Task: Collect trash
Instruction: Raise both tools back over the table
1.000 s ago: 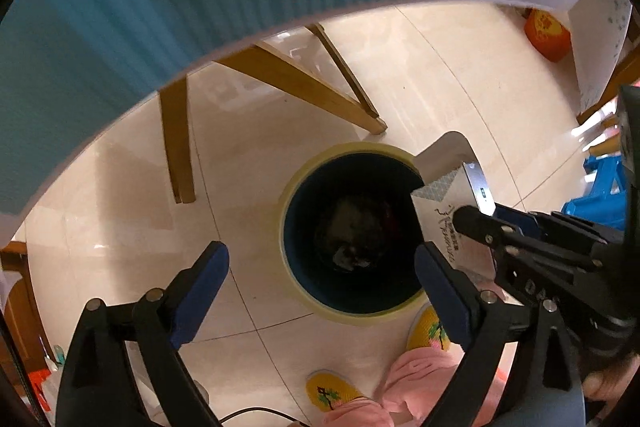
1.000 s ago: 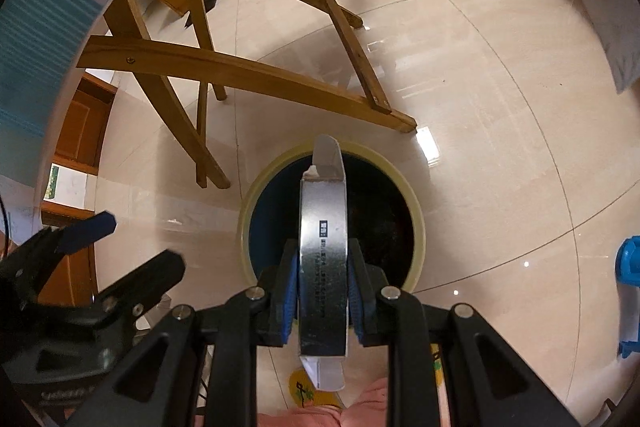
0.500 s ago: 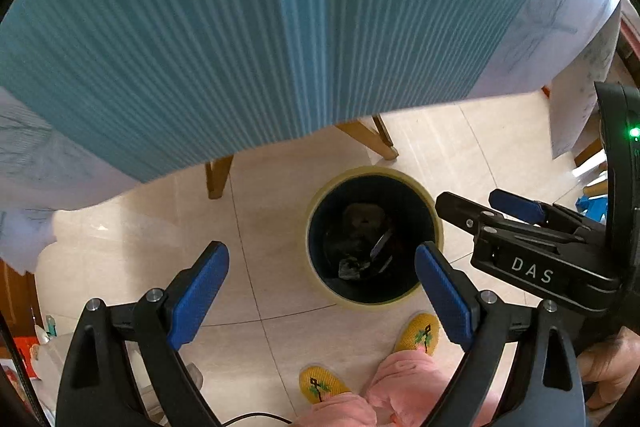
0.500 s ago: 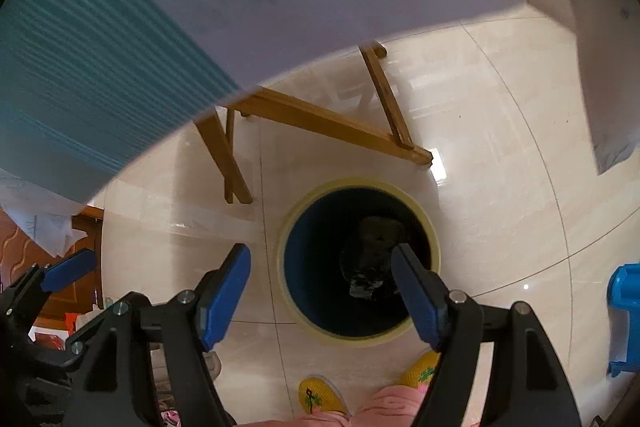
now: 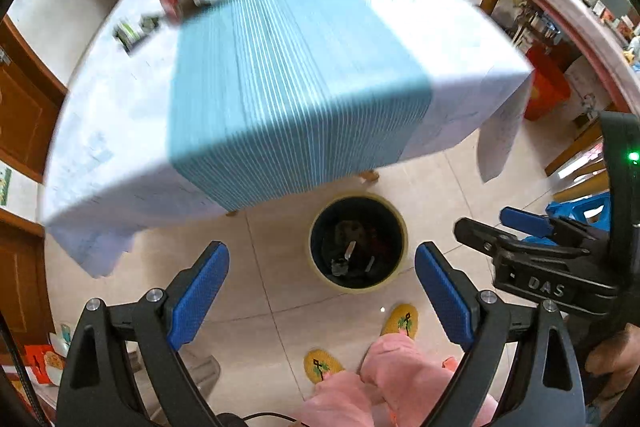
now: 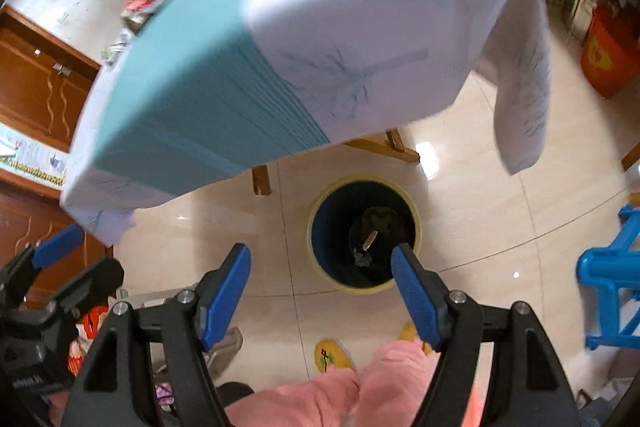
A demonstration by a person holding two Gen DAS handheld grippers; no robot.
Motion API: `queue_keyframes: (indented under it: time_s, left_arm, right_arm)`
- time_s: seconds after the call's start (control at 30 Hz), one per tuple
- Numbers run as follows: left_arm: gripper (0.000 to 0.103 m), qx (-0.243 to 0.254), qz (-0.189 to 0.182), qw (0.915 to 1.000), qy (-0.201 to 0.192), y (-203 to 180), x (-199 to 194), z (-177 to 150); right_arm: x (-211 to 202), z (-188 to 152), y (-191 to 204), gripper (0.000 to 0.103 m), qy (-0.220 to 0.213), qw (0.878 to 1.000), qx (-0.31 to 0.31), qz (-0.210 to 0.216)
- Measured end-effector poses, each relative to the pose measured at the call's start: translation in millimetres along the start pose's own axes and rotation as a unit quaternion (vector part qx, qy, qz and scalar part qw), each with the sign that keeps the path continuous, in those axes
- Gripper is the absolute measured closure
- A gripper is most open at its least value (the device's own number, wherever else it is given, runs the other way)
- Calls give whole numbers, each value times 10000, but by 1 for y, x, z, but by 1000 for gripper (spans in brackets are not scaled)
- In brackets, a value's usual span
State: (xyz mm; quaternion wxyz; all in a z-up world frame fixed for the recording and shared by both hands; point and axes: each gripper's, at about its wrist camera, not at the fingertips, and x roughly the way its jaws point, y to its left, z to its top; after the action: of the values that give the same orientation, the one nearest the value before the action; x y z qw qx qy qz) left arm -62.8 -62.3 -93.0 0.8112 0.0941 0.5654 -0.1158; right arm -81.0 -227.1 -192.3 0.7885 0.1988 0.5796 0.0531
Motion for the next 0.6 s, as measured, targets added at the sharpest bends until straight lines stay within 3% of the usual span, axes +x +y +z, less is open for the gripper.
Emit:
queue_keyframes:
  time_s: [0.13,0.33,0.6]
  left_arm:
    - [10,-51,40,9997,-251,8,-51,13]
    - [10,-536,127,9957,-749,33,-119,42]
    - [10,-1292,275,9851,-1097,62,-152,62]
  right_arm:
    - [-54,7,22,30,-226,9989,-395,-69]
    - [-126,31,55,30,-776,9931,-875,124]
    - [-183,69,101,30,-1459,9714,-1815,454]
